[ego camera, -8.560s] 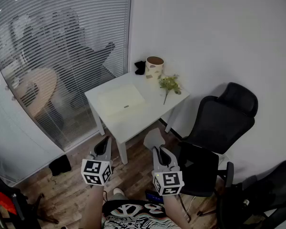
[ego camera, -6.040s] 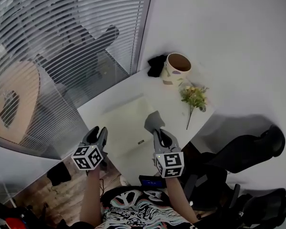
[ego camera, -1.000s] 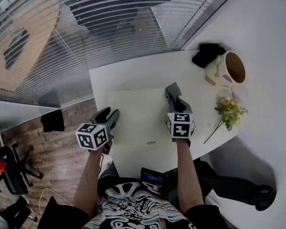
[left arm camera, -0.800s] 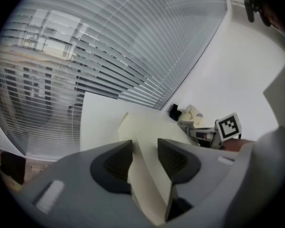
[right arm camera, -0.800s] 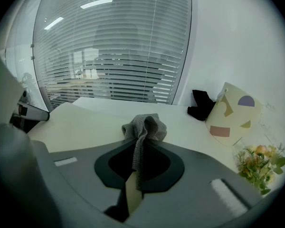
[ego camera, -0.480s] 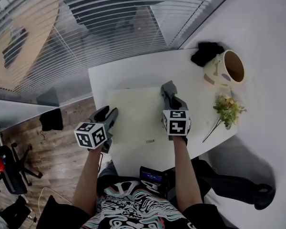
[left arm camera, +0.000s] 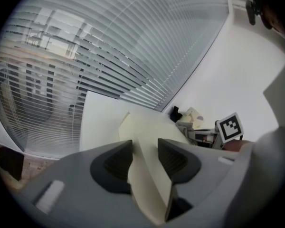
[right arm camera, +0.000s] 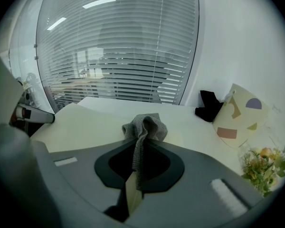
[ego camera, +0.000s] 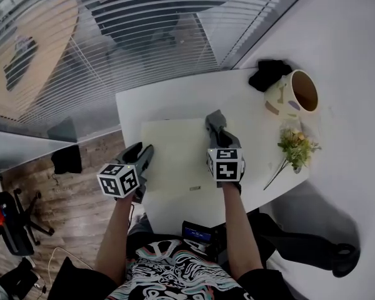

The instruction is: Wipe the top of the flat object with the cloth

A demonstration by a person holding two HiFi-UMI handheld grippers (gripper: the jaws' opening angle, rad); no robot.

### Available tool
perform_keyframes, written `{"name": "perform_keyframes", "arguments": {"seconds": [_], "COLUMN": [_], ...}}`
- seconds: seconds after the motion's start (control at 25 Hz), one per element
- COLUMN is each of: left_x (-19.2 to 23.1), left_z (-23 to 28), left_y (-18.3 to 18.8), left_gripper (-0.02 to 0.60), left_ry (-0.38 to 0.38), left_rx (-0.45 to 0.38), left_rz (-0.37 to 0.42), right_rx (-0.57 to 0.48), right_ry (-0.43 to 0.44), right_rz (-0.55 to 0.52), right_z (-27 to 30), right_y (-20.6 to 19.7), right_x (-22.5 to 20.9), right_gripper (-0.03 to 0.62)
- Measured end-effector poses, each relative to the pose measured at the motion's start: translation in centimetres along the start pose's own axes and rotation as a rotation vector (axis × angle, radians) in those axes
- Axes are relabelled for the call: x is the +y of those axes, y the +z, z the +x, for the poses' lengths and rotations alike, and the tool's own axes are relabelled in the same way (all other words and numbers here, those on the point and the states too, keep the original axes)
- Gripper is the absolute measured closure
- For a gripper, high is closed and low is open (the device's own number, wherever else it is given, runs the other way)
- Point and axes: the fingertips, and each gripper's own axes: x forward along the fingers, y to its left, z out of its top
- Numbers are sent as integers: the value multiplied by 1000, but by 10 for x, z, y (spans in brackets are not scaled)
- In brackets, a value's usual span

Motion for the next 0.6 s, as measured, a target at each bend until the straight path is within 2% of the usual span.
{"name": "perform_keyframes", "arguments": {"seconds": [0.6], "left_x": [2], "left_z": [0], "left_y": [0], "left_gripper": [371], "left_ry": [10], "left_rx": [-19], "left_rz": [-22], "right_rx": [-5], "right_ry": [38], "right_rz": [-31], "right_z": [1], "right_y": [5], "right_x": [27], "right_gripper": [580]}}
